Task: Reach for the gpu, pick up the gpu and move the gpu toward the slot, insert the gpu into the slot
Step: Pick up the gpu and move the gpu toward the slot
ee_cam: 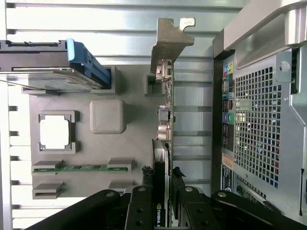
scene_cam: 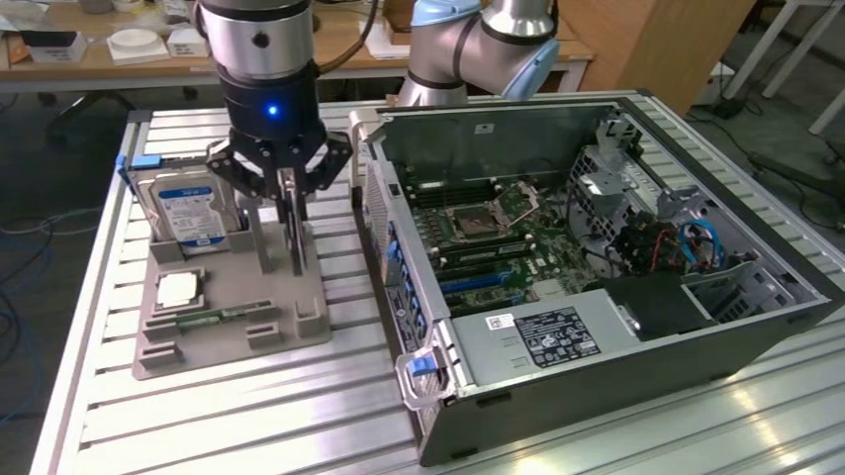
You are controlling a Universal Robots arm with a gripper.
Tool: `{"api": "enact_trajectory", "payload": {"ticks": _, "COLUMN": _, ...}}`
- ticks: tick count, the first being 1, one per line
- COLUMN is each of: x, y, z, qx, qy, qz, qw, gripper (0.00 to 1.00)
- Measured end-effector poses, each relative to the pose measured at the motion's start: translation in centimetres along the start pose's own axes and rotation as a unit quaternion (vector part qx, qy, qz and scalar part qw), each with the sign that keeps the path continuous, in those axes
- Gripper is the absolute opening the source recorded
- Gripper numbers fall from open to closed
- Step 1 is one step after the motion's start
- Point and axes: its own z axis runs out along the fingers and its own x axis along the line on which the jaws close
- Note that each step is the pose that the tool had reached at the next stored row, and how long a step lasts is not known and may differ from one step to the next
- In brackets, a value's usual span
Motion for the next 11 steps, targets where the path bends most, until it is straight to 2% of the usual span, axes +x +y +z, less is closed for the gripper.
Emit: {"api": "enact_trajectory", "payload": {"ticks": 11, "x": 0.0, "y": 0.06, "z": -1.68, "qx": 0.0000, "qy": 0.0000, "qz": 0.000, "qw": 1.0000, "gripper": 0.26}}
